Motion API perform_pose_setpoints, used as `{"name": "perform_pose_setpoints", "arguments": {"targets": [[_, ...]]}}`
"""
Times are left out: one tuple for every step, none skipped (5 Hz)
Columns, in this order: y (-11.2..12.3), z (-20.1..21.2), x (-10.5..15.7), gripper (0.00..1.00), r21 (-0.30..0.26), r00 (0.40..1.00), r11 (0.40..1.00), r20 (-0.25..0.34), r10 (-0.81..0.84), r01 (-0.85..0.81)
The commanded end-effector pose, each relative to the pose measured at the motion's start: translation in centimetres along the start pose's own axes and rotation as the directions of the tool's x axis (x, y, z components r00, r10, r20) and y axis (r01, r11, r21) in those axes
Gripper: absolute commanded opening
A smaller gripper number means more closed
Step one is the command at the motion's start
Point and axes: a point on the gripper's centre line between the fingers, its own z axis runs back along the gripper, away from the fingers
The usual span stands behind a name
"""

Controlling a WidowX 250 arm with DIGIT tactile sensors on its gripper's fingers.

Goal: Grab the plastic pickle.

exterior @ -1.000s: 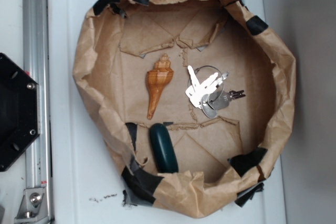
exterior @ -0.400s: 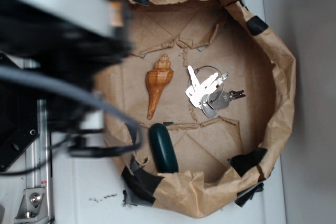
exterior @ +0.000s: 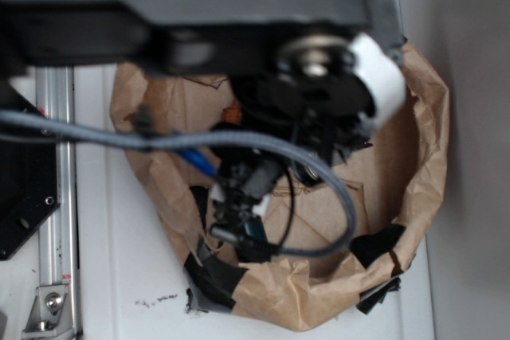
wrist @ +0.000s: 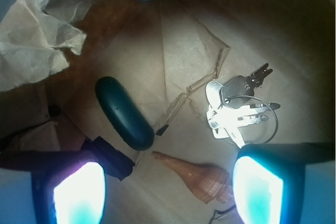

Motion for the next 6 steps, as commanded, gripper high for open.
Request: {"name": "perform_pose_setpoints", "arguments": {"targets": [[-3.3, -5.9, -2.5, 1.0, -0.006, 0.912, 0.922, -0.143, -0.385, 0.388], [-2.3, -5.8, -2.6, 1.0, 0.045, 0.947, 0.954, -0.148, -0.287, 0.296], [-1.6, -5.3, -2.7, 1.0, 0.084, 0.965, 0.968, -0.136, -0.225, 0.237], [-2.2, -5.8, -2.7, 1.0, 0.077, 0.958, 0.963, -0.147, -0.244, 0.258], [-2.1, -5.9, -2.3, 1.0, 0.08, 0.96, 0.965, -0.149, -0.236, 0.249], [-0.9, -5.6, -1.0, 1.0, 0.082, 0.973, 0.975, -0.12, -0.197, 0.207]]}}
